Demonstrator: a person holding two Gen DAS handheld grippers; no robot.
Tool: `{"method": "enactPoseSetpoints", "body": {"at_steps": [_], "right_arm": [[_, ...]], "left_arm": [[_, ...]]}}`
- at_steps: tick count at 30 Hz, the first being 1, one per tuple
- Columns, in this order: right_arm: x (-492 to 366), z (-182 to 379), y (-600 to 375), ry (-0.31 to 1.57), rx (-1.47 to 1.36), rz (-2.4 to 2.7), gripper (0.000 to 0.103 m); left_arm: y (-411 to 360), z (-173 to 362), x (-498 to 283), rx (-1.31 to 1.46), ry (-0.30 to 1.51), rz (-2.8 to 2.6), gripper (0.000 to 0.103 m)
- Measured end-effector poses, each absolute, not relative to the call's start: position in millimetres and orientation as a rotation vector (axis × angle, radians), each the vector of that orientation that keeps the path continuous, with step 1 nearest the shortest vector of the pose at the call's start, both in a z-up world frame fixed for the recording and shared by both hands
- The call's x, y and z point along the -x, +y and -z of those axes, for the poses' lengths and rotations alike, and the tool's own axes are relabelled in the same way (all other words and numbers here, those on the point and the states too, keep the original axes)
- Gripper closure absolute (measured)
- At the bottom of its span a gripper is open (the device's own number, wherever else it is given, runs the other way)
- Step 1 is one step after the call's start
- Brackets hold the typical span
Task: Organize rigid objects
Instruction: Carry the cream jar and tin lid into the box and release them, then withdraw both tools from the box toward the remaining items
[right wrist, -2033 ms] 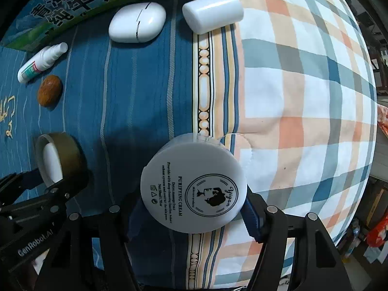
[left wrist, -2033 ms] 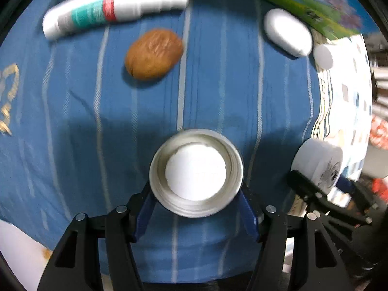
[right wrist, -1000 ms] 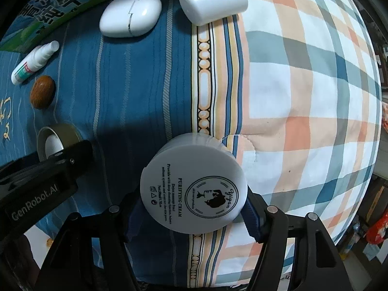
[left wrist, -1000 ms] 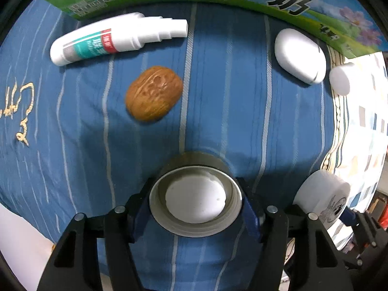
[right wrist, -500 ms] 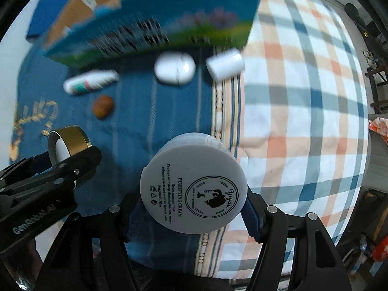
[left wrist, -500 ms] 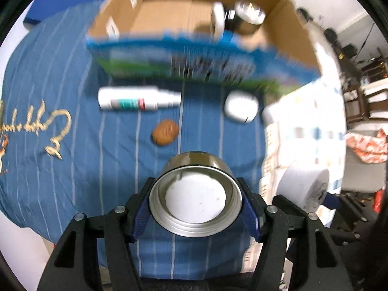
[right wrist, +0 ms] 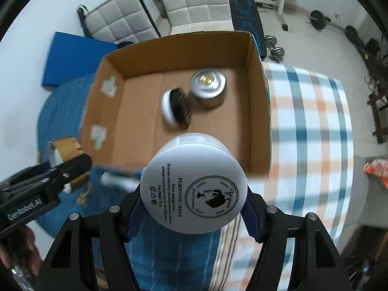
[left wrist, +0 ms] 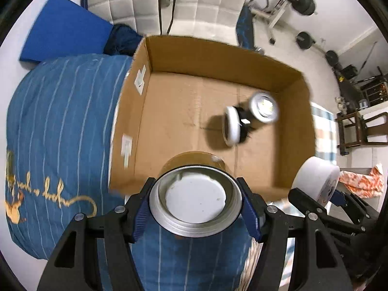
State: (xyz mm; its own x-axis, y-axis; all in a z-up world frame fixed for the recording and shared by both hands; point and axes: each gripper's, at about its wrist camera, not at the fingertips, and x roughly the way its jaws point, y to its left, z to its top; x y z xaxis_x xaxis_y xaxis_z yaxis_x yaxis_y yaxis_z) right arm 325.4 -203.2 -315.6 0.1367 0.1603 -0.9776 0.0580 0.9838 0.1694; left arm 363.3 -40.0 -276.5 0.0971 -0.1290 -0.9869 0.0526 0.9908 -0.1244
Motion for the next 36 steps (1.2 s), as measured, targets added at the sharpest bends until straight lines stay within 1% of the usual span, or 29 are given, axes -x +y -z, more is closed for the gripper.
{"method": "enactPoseSetpoints", "body": {"at_steps": [7, 10, 15, 24, 33, 36], "right_arm": [[-387.6, 401.8, -206.0, 1.586, -0.149, -0.002, 0.033], [-403.0, 429.8, -207.2, 1.639, -0.147, 0.009, 0.033], [-418.9, 450.2, -203.0, 1.666, -0.125, 0.027, 0.033], [-426.7, 468.1, -200.1, 1.700, -0.133, 0.052, 0.033], [-442.8, 474.8, -215.6, 1.731, -0.212, 0.079, 0.032], [-450.3, 470.4, -223.2, 1.741, -0.232, 0.081, 0.032]], "left_arm": [[-43.7, 366.6, -450.0, 0.041, 1.646, 0.087, 0.041], [-47.6, 389.9, -474.1, 0.017, 1.679, 0.079, 0.041], [-52.1, 413.5, -502.2, -0.023, 1.712, 0.078, 0.041], [-51.3, 433.6, -513.7, -0.081, 1.738, 0.070, 0.040], [-51.7, 432.8, -511.4, -0.117, 1.768, 0.065, 0.040], [-48.2, 424.3, -503.4, -0.110, 1.760, 0.060, 0.039]]}}
